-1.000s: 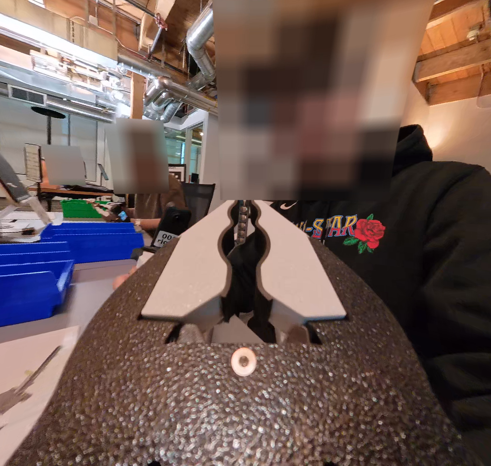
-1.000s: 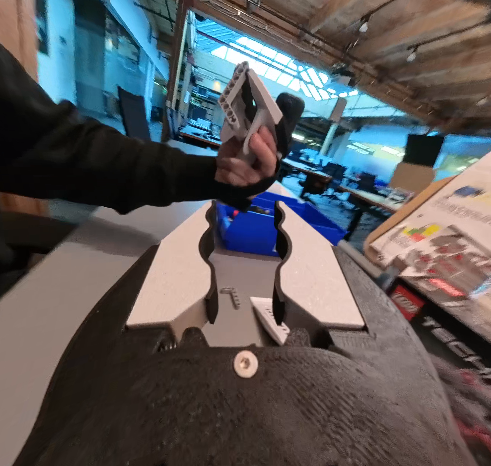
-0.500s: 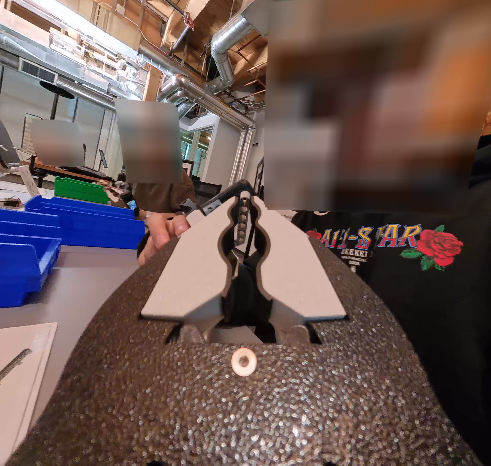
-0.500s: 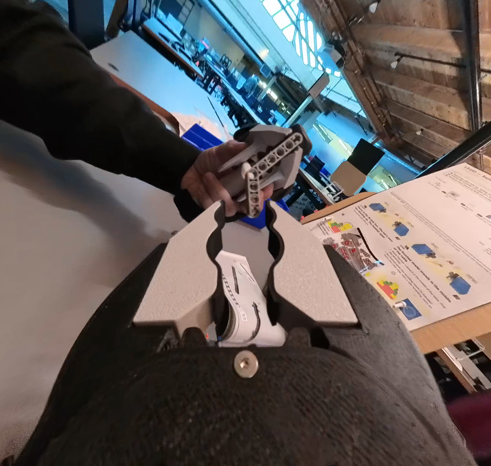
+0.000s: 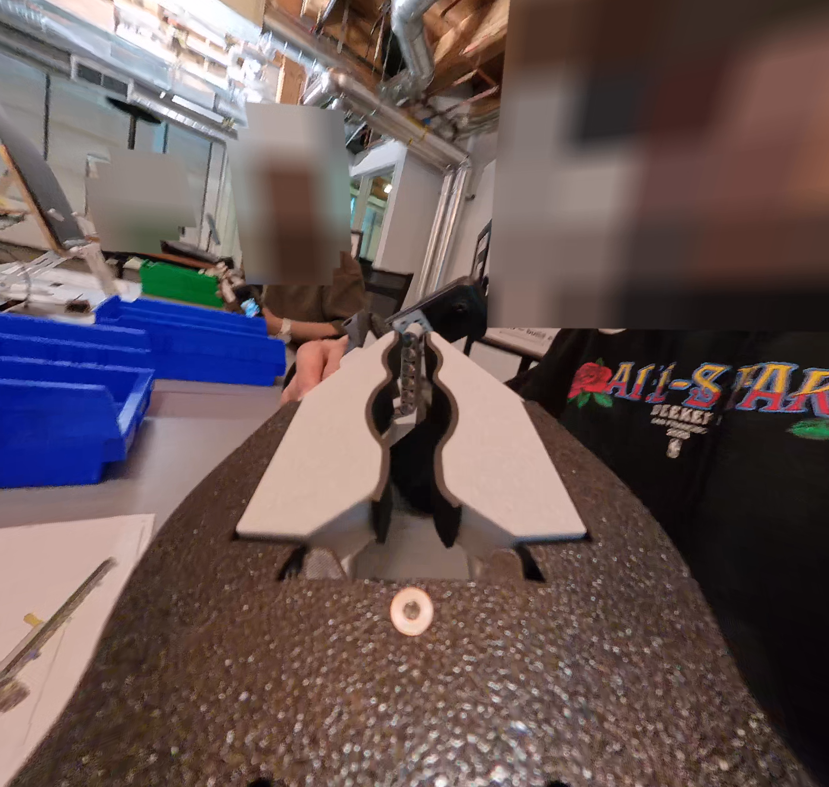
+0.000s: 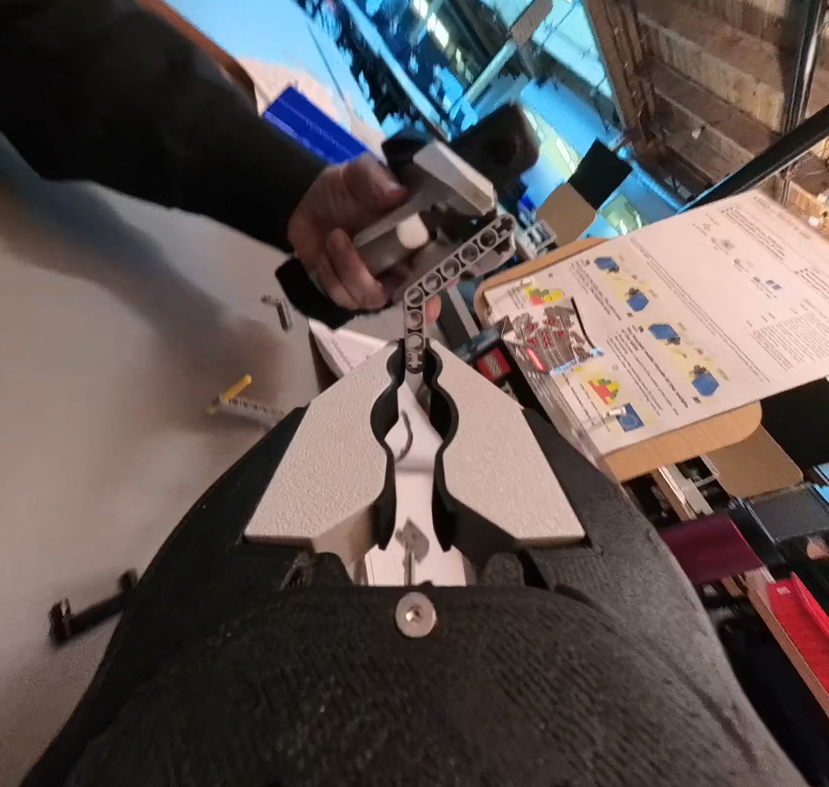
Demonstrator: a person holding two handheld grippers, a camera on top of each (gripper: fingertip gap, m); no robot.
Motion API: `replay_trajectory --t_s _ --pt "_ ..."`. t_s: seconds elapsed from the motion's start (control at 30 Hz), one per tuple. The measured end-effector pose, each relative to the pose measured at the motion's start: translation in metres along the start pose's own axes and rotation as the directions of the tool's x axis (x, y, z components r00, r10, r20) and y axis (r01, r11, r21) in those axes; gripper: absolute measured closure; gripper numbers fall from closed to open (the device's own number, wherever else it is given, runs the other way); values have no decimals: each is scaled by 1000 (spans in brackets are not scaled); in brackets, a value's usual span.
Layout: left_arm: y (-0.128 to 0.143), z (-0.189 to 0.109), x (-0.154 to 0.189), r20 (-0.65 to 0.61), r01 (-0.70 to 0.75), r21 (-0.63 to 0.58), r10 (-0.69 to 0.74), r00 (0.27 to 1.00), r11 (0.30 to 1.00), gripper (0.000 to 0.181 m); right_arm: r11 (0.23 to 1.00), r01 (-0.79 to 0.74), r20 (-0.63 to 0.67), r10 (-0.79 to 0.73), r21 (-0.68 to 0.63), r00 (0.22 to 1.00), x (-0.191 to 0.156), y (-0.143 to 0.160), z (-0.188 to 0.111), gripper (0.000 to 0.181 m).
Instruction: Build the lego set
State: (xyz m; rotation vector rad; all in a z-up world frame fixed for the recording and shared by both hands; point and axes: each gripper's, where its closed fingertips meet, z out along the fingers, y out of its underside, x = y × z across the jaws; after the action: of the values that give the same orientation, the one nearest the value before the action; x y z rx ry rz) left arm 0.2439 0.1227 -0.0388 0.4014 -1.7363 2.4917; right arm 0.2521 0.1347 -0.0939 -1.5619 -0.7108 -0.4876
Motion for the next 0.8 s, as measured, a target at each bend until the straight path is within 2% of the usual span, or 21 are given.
replay_trajectory --t_s 0.03,0.13,0.2,0.27,0.33,0.43,0.63,0.8 --pt "5 -1 -3 31 -19 -44 20 999 999 171 999 8 7 -8 -50 1000 -2 8 -3 177" --pt "24 -11 -15 155 -94 -202 127 980 975 164 980 11 20 -8 -201 1000 -8 34 -15 177" --pt "40 -25 -30 268 -136 -339 234 935 931 157 928 -6 43 24 -372 999 -15 69 -28 177" --pt "54 -43 -44 361 -159 -465 350 864 871 156 870 -27 31 48 -493 998 -22 100 -41 177" --pt "63 -65 -62 467 -156 -559 465 753 815 156 809 -78 22 112 -582 993 -32 125 -52 177" --pt "75 -90 -76 542 -147 -637 576 613 756 156 743 -104 -19 122 -661 992 -36 149 -64 177" --pt "80 -113 -85 671 -192 -587 606 428 786 160 693 -88 -14 112 -715 994 -44 177 -68 176" --pt "79 -133 -89 626 -172 -718 734 262 674 163 723 -105 6 149 -683 989 -51 180 -55 176"
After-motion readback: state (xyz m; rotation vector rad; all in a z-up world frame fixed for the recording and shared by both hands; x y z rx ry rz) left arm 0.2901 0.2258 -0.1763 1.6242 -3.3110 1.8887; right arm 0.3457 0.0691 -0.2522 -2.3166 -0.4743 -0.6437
